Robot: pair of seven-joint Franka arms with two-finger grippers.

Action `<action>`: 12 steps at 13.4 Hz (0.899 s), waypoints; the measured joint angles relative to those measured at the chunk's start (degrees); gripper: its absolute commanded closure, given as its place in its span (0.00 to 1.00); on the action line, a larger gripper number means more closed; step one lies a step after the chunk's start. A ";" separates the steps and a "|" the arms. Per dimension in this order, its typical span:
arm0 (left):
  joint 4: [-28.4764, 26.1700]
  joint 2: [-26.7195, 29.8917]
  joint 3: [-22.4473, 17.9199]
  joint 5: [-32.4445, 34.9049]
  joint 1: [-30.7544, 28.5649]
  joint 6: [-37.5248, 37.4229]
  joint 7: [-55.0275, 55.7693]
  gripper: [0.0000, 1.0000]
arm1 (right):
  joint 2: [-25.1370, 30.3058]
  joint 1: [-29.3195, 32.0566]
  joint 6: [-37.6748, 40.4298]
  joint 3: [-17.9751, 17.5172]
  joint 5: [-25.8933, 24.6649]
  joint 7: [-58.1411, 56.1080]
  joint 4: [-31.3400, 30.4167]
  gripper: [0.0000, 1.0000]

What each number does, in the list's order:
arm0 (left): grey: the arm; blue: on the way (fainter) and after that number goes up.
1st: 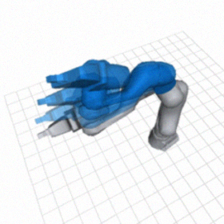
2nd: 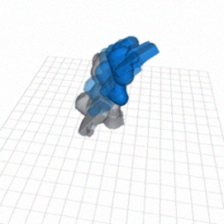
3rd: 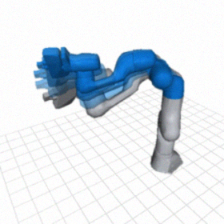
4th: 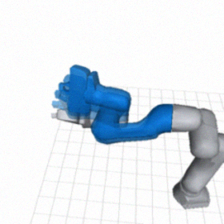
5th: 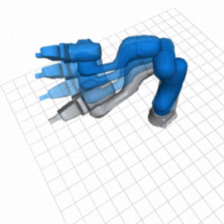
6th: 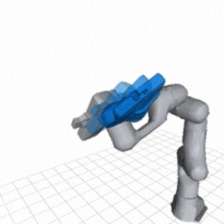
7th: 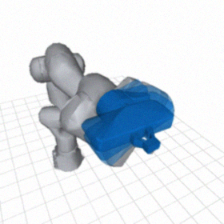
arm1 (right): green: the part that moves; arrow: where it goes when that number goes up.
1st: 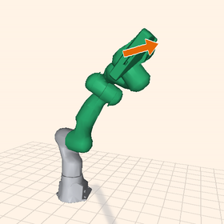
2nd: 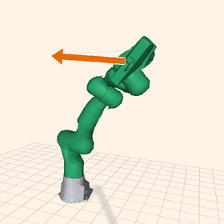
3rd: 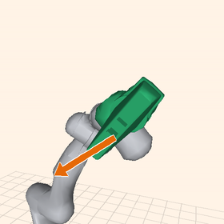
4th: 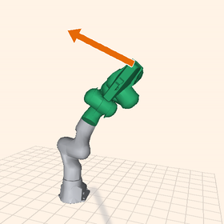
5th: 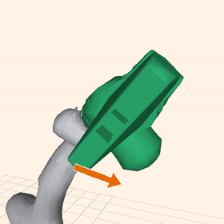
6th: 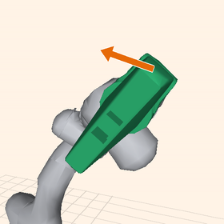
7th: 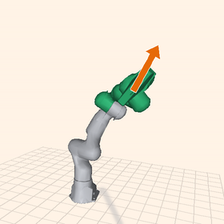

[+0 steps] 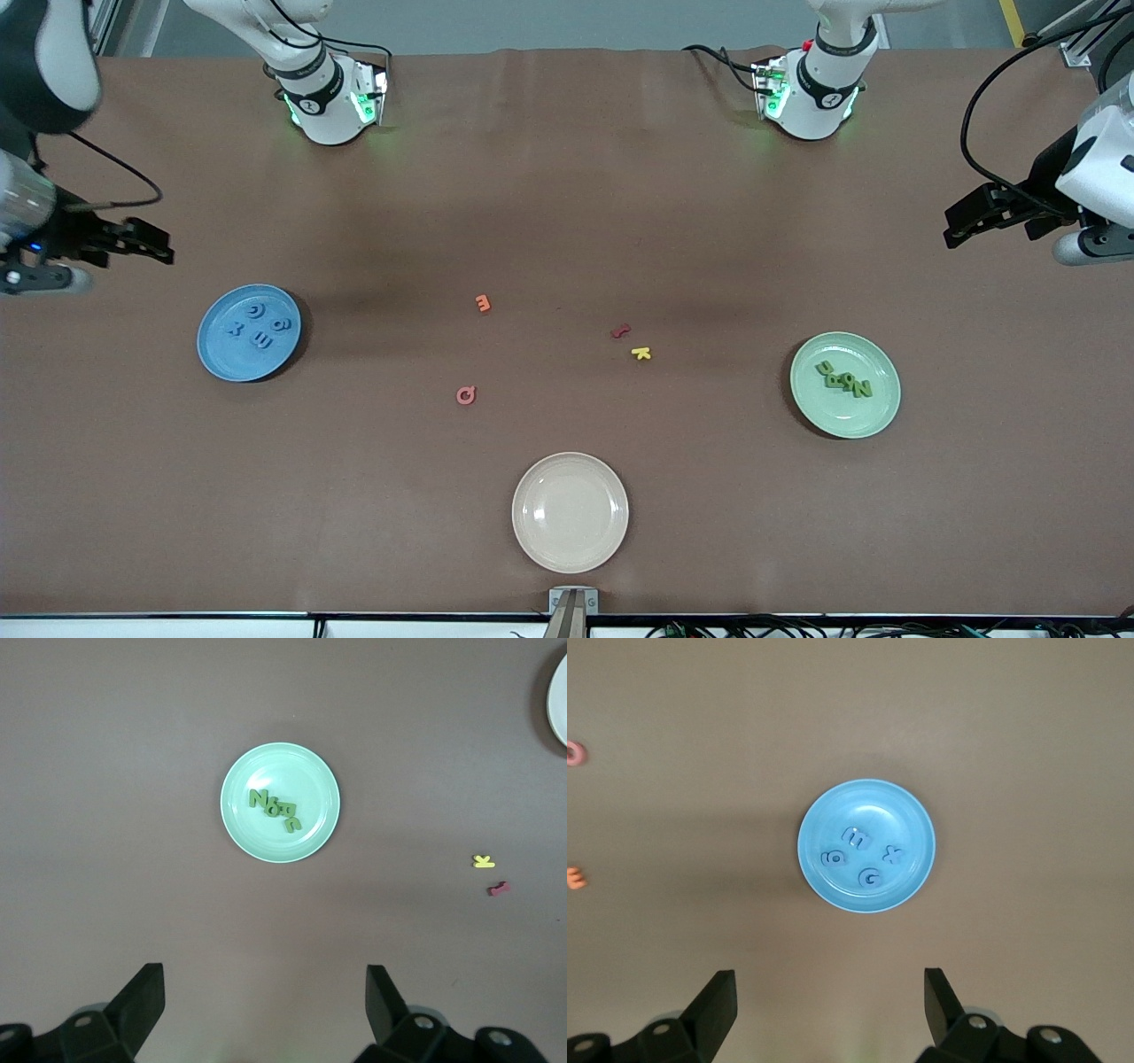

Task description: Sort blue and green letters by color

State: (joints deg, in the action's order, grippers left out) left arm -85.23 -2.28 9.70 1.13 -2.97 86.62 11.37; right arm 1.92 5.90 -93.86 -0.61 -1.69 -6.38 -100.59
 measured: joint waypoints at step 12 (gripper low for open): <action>-0.02 -0.01 0.01 0.00 0.10 0.36 -0.01 0.00 | -1.00 0.00 1.92 -0.13 -0.01 10.25 12.08 0.00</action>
State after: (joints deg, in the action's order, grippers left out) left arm -85.25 -2.29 9.70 1.13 -2.87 86.98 11.36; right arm 0.92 5.91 -91.94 -0.74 -1.70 3.87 -88.50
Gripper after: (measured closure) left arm 0.000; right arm 0.000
